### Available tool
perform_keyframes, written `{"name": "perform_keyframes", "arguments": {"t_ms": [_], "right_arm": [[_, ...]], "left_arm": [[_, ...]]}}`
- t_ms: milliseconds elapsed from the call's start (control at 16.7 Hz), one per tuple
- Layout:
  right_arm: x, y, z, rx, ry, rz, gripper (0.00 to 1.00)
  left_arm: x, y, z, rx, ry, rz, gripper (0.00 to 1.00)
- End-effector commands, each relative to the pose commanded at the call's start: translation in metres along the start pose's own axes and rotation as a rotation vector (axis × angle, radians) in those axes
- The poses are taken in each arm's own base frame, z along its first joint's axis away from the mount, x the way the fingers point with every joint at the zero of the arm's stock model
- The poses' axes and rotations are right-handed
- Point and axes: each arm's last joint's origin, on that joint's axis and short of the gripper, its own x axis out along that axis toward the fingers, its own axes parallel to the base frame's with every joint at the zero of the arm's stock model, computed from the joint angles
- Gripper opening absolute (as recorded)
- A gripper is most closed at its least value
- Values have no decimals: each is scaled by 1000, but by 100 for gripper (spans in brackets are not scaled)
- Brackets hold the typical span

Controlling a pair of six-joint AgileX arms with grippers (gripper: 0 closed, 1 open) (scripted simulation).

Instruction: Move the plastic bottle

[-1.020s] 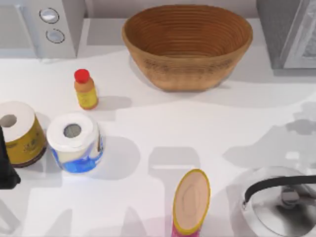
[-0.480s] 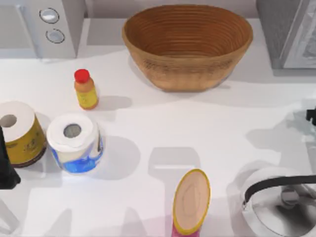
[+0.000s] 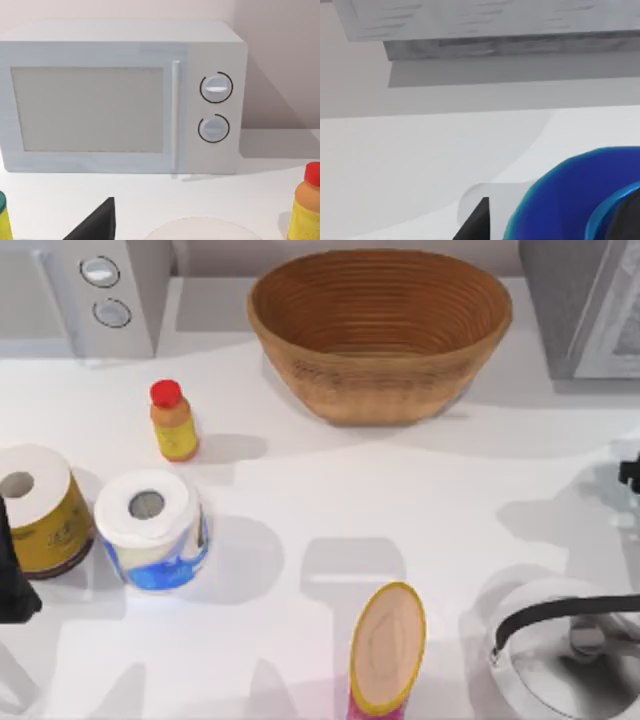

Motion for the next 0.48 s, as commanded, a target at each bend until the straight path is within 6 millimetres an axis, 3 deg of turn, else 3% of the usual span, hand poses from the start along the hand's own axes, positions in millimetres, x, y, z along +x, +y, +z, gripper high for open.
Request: {"name": "perform_keyframes", "arguments": {"t_ms": [480], "right_arm": [[0, 0, 0, 0, 0, 0, 90]], "left_arm": [[0, 0, 0, 0, 0, 0, 100]]}}
